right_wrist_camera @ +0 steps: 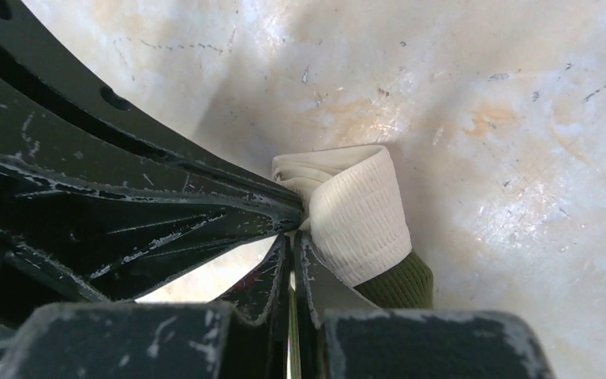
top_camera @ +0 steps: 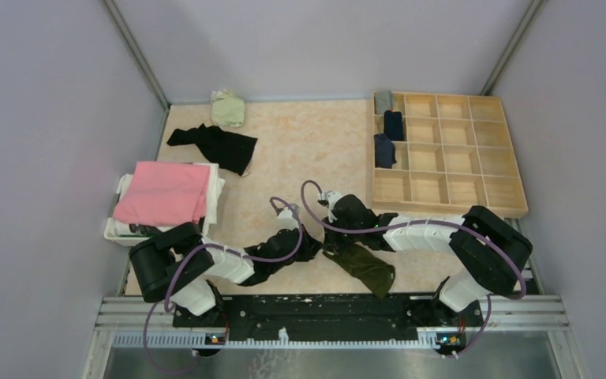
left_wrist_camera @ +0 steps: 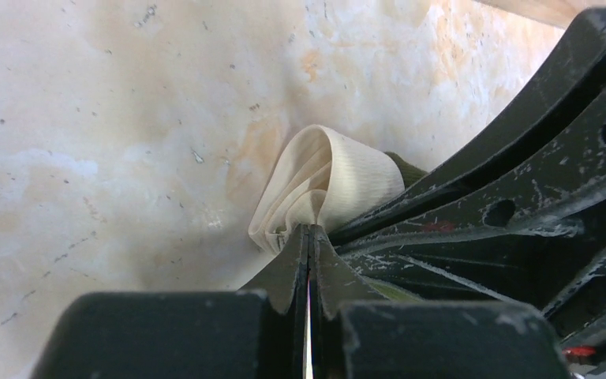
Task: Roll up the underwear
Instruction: Fold the underwear at the center of the board.
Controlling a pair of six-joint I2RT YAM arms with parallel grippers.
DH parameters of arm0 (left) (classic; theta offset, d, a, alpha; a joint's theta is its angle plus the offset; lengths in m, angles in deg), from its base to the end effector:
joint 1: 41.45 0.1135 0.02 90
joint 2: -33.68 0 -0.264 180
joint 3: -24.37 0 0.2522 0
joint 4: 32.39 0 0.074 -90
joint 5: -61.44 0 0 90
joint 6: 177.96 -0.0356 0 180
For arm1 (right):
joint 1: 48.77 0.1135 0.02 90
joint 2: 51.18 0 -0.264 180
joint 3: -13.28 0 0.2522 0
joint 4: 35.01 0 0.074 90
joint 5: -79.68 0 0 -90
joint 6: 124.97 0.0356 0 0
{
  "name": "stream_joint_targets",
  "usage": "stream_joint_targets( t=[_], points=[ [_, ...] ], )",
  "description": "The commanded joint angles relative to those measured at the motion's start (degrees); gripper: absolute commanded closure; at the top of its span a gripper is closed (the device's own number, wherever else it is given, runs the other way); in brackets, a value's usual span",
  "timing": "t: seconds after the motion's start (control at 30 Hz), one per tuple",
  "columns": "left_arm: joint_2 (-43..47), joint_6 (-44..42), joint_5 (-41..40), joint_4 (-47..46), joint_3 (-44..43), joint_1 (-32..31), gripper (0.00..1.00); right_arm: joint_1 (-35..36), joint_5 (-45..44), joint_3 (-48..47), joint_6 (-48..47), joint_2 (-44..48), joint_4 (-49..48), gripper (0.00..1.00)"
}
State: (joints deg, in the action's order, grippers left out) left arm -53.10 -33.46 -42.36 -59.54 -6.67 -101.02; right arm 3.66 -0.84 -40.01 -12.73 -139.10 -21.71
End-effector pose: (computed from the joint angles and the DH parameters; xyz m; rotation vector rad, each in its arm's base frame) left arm 0.1301 -0.2048 0.1167 -0.0606 2.2027 -0.9504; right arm 0.1728 0.2343 0.1530 -0.7422 2.4398 0.7625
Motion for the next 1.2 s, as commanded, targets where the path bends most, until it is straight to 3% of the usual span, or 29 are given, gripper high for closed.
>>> stream_joint_targets(
  t=[0.0,0.13,0.3,0.5,0.7,0.97,1.17],
  points=[
    [-0.6,0.5,0.9,1.7,0.1,-0.3,1.0,0.7,-0.1,2.3,4.0,-4.0,-9.3,0.97],
    [0.2,0.6,0.7,1.9,0.5,-0.3,1.0,0.7,0.1,4.0,5.0,-5.2,-12.4,0.89],
    [2.0,0.7,0.1,2.5,1.1,-0.3,1.0,0.7,0.1,5.2,5.1,-4.1,-13.7,0.68],
    [1.9,0.6,0.0,3.0,0.8,-0.3,1.0,0.7,1.8,4.3,4.1,2.5,-13.0,0.59],
    [2.0,0.8,0.0,2.9,1.0,-0.3,1.0,0.7,0.0,2.5,2.7,9.9,-8.4,0.57],
    [2.8,0.5,0.0,3.5,0.7,-0.2,1.0,-0.8,-9.1,2.4,1.2,17.5,1.0,0.56],
    [3.0,0.3,0.1,4.0,0.2,-0.3,1.0,-5.2,-17.5,4.3,3.3,21.0,7.0,0.74]
  ],
)
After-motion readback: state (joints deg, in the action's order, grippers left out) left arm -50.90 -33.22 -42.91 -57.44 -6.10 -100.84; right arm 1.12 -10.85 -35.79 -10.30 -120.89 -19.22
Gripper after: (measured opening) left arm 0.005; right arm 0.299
